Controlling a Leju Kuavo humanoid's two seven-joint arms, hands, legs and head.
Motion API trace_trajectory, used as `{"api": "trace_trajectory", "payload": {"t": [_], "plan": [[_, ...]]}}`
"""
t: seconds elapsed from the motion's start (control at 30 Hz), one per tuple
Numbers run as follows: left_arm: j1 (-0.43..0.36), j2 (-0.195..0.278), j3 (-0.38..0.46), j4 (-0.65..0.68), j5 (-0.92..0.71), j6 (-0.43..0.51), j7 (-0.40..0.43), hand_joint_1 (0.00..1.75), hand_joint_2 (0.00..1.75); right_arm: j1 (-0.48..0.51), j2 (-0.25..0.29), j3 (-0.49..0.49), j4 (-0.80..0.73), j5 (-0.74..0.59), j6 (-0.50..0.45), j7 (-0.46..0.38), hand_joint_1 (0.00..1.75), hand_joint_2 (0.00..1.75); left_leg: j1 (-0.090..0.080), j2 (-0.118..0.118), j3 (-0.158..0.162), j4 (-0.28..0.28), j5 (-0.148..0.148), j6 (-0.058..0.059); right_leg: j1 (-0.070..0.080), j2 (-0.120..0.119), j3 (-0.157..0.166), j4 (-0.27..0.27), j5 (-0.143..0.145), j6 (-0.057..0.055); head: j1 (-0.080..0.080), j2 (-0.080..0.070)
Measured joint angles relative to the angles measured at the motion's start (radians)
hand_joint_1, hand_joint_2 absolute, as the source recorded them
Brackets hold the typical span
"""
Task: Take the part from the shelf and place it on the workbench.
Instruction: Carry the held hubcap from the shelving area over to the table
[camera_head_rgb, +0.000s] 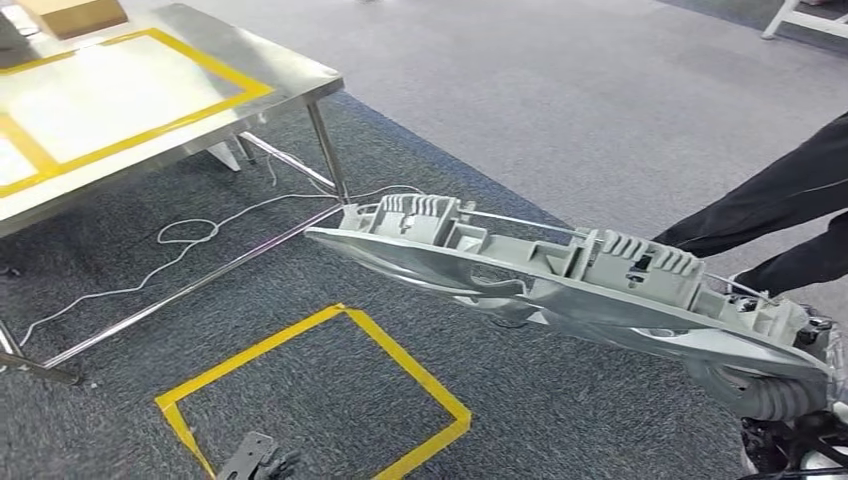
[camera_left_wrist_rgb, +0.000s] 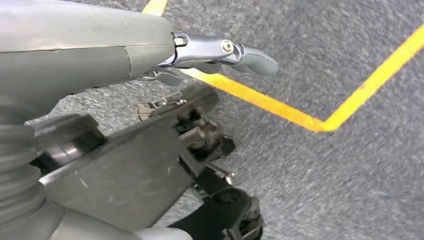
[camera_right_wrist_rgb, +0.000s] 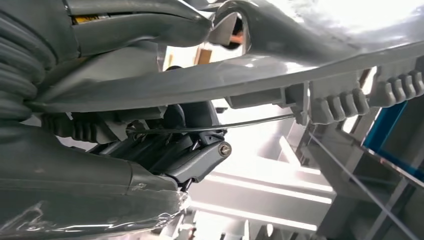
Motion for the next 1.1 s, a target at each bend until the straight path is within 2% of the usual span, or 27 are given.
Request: {"api": "trace_trajectory", "payload": {"t": [0.03,0.07,0.13,0.2,0.23,0.27,0.3,0.33,0.37,0.4,0.43,0.47,0.5,0.57,0.6,0.63,0.7,0.73,0.77,0.8,0.83,0.87,0.93,0.97,1.0,1.07,1.1], "plan": [[0.001,0.0,0.0,0.0,-0.002,0.008,0.001,0.0,1.75,-0.001,0.0,0.0,0.0,0.0,0.0,0.001,1.75,1.75,0.0,-0.012,-0.001,-0.003,0.002,0.003,0.001,-0.01,0.003,-0.002,-0.002,0.005,0.0,0.0],[0.003,0.0,0.0,0.0,-0.004,0.015,0.002,0.0,1.75,-0.002,0.0,0.0,0.0,0.0,0.0,0.001,1.75,1.75,0.003,-0.024,0.0,-0.007,0.004,0.006,0.0,-0.011,0.005,-0.002,-0.004,0.01,0.0,0.0],[0.006,-0.001,0.0,0.0,-0.009,0.024,0.005,0.0,1.75,-0.004,0.0,0.0,0.0,0.0,0.0,0.003,1.75,1.75,0.01,-0.045,0.005,-0.014,0.009,0.015,-0.003,0.026,-0.008,0.036,-0.031,0.021,0.004,0.0],[0.004,-0.003,0.0,0.0,-0.011,0.025,0.008,0.0,1.75,-0.005,0.0,0.0,0.0,-0.001,0.0,0.004,1.75,1.75,0.015,-0.066,0.007,-0.015,0.011,0.021,-0.006,0.074,-0.063,0.151,-0.088,0.027,0.01,0.0],[0.004,-0.004,0.0,0.0,-0.012,0.024,0.008,0.0,1.75,-0.004,0.0,0.0,0.0,-0.001,0.0,0.005,1.75,1.75,0.016,-0.077,0.006,-0.015,0.012,0.022,-0.007,0.083,-0.098,0.218,-0.113,0.029,0.012,0.0],[0.005,-0.006,0.0,0.0,-0.012,0.024,0.009,0.0,1.75,-0.004,0.0,0.0,0.0,-0.001,0.0,0.005,1.75,1.75,0.016,-0.089,0.007,-0.015,0.012,0.022,-0.007,0.086,-0.125,0.264,-0.124,0.031,0.013,0.0],[0.006,-0.006,0.0,0.0,-0.012,0.024,0.01,0.0,1.75,-0.004,0.0,0.0,0.001,-0.001,0.0,0.006,1.75,1.75,0.017,-0.102,0.007,-0.014,0.012,0.022,-0.008,0.087,-0.136,0.275,-0.115,0.033,0.013,0.0],[0.006,-0.006,0.0,0.0,-0.012,0.024,0.011,0.0,1.75,-0.004,0.0,0.0,0.001,-0.001,0.0,0.006,1.75,1.75,0.018,-0.115,0.008,-0.013,0.011,0.021,-0.01,0.089,-0.127,0.246,-0.086,0.034,0.013,0.0],[0.006,-0.007,0.0,0.0,-0.012,0.023,0.011,0.0,1.75,-0.004,0.0,0.0,0.001,-0.001,0.0,0.006,1.75,1.75,0.02,-0.129,0.009,-0.011,0.01,0.019,-0.013,0.097,-0.1,0.182,-0.046,0.036,0.013,0.0],[0.006,-0.007,0.0,0.0,-0.012,0.023,0.012,0.0,1.75,-0.005,0.0,0.0,0.001,-0.001,0.001,0.006,1.75,1.75,0.021,-0.142,0.008,-0.008,0.009,0.014,-0.019,0.122,-0.069,0.112,-0.015,0.04,0.013,0.0],[0.005,-0.007,0.0,0.0,-0.012,0.023,0.012,0.0,1.75,-0.006,0.0,0.0,0.002,-0.001,0.001,0.006,1.75,1.75,0.022,-0.154,0.005,-0.003,0.009,0.008,-0.024,0.145,-0.04,0.054,0.006,0.041,0.014,0.0],[0.005,-0.007,0.0,0.0,-0.012,0.023,0.012,0.0,1.75,-0.006,0.0,0.0,0.003,-0.001,0.001,0.006,1.75,1.75,0.022,-0.166,0.0,0.0,0.009,0.002,-0.028,0.163,-0.022,0.019,0.014,0.04,0.014,0.0],[0.005,-0.007,0.0,0.0,-0.012,0.023,0.012,0.0,1.75,-0.006,0.0,0.0,0.004,-0.001,0.001,0.007,1.75,1.75,0.022,-0.175,-0.005,0.001,0.012,-0.005,-0.029,0.174,-0.017,0.007,0.012,0.036,0.013,0.0],[0.009,-0.005,0.0,0.0,-0.012,0.023,0.012,0.0,1.75,-0.007,0.0,0.0,0.005,-0.001,0.002,0.007,1.75,1.75,0.025,-0.188,-0.013,-0.001,0.018,-0.014,-0.027,0.154,-0.018,0.006,0.015,0.022,0.013,0.0],[0.01,-0.005,0.0,0.0,-0.012,0.023,0.012,0.0,1.75,-0.008,0.0,0.0,0.005,-0.001,0.002,0.007,1.75,1.75,0.024,-0.176,-0.017,0.006,0.012,-0.019,-0.027,0.144,-0.017,0.005,0.017,0.014,0.01,0.0],[0.009,-0.004,0.0,0.0,-0.013,0.023,0.012,0.0,1.75,-0.009,0.0,0.0,0.005,-0.001,0.002,0.007,1.75,1.75,0.023,-0.154,-0.029,0.03,-0.003,-0.023,-0.028,0.131,-0.016,0.004,0.017,0.008,0.007,0.0],[0.005,-0.004,-0.001,0.0,-0.013,0.023,0.012,0.0,1.75,-0.009,0.0,0.0,0.005,-0.001,0.002,0.007,1.75,1.75,0.021,-0.097,-0.082,0.139,-0.063,-0.032,-0.027,0.105,-0.015,0.002,0.017,-0.002,-0.001,0.0],[0.004,-0.005,-0.001,0.0,-0.013,0.023,0.012,0.0,1.75,-0.008,0.0,0.0,0.005,-0.001,0.002,0.007,1.75,1.75,0.023,-0.082,-0.117,0.21,-0.094,-0.035,-0.026,0.092,-0.015,0.002,0.016,-0.004,-0.002,0.0],[0.003,-0.005,-0.001,0.0,-0.013,0.023,0.012,0.0,1.75,-0.008,0.0,0.0,0.006,0.0,0.002,0.007,1.75,1.75,0.024,-0.076,-0.144,0.266,-0.112,-0.037,-0.025,0.079,-0.015,0.002,0.015,-0.005,-0.002,0.0],[0.003,-0.005,-0.001,0.0,-0.014,0.023,0.012,0.0,1.75,-0.008,0.0,0.0,0.006,0.0,0.003,0.008,1.75,1.75,0.025,-0.074,-0.156,0.291,-0.113,-0.036,-0.024,0.066,-0.014,0.002,0.014,-0.005,-0.002,0.0],[0.004,-0.005,-0.001,0.0,-0.014,0.024,0.012,0.0,1.75,-0.008,0.0,0.0,0.006,0.0,0.003,0.008,1.75,1.75,0.025,-0.072,-0.148,0.275,-0.094,-0.035,-0.023,0.054,-0.013,0.002,0.013,-0.005,-0.002,0.0],[0.004,-0.005,-0.001,0.0,-0.014,0.024,0.012,0.0,1.75,-0.009,0.0,0.0,0.006,0.0,0.003,0.008,1.75,1.75,0.024,-0.066,-0.12,0.223,-0.062,-0.031,-0.022,0.043,-0.011,0.002,0.012,-0.004,-0.002,0.0],[0.003,-0.005,-0.001,0.0,-0.015,0.026,0.012,0.0,1.75,-0.009,0.0,0.0,0.006,0.001,0.003,0.008,1.75,1.75,0.016,-0.023,-0.044,0.084,-0.008,-0.019,-0.017,0.023,-0.006,0.003,0.007,0.001,-0.003,0.0],[0.001,-0.005,-0.001,0.0,-0.015,0.026,0.013,0.0,1.75,-0.009,0.0,0.0,0.006,0.001,0.003,0.008,1.75,1.75,0.011,-0.004,-0.019,0.036,0.003,-0.013,-0.014,0.014,-0.003,0.003,0.004,0.005,-0.002,0.0],[0.0,-0.005,-0.001,0.0,-0.015,0.027,0.013,0.0,1.75,-0.009,0.0,0.0,0.006,0.001,0.003,0.008,1.75,1.75,0.007,0.008,-0.008,0.012,0.004,-0.008,-0.011,0.006,-0.002,0.002,0.002,0.01,-0.002,0.0],[0.001,-0.005,-0.001,0.0,-0.015,0.026,0.015,0.0,1.75,-0.009,0.0,0.001,0.006,0.002,0.003,0.009,1.75,1.75,0.007,-0.011,-0.009,0.004,0.003,0.0,-0.007,-0.016,0.005,-0.004,-0.001,0.019,-0.001,0.0],[0.002,-0.005,-0.001,0.0,-0.015,0.026,0.015,0.0,1.75,-0.01,0.0,0.001,0.006,0.003,0.003,0.009,1.75,1.75,0.01,-0.023,-0.008,0.002,0.004,0.005,-0.008,-0.014,0.007,-0.002,-0.006,0.025,-0.001,0.0]]}}
